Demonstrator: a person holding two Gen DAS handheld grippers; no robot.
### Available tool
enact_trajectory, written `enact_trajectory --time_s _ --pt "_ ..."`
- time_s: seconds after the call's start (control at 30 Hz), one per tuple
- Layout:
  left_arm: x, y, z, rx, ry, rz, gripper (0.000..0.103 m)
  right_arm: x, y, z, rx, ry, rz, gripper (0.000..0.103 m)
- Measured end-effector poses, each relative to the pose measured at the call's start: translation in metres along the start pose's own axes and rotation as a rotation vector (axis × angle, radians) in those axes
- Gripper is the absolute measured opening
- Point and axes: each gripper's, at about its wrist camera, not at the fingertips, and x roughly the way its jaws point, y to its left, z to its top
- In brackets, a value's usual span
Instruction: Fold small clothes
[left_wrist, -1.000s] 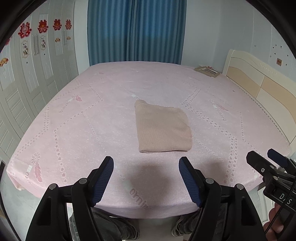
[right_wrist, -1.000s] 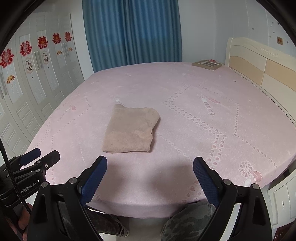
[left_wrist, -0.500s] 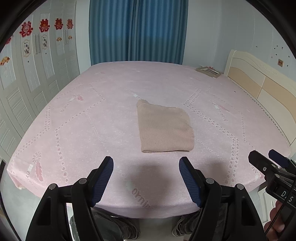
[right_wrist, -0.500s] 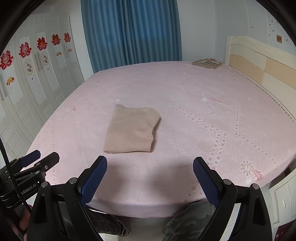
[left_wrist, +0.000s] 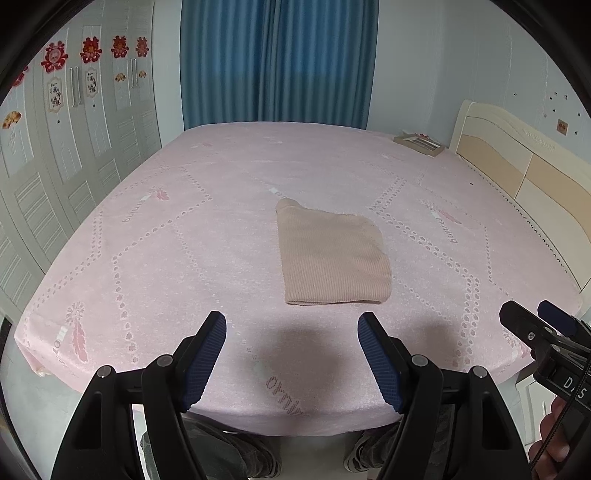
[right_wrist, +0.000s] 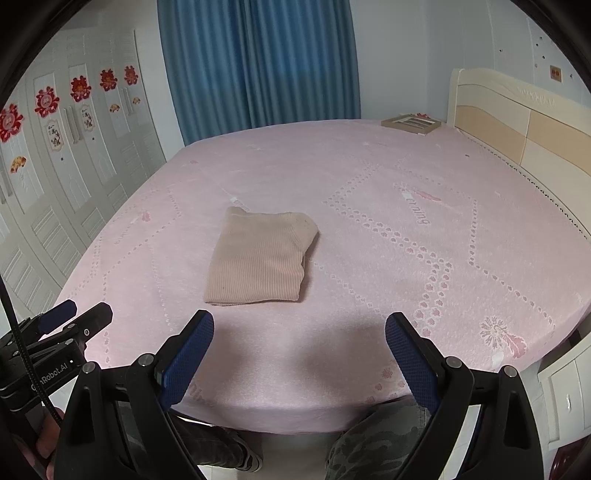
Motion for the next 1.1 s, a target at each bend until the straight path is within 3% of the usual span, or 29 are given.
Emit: enact_trajectory --time_s 1.1 --pt "-0.0036 0.0032 0.002 -0.002 -0.014 -0.002 0.073 -0.0008 0.0 -0.0015 0.014 -0.002 0.017 0.093"
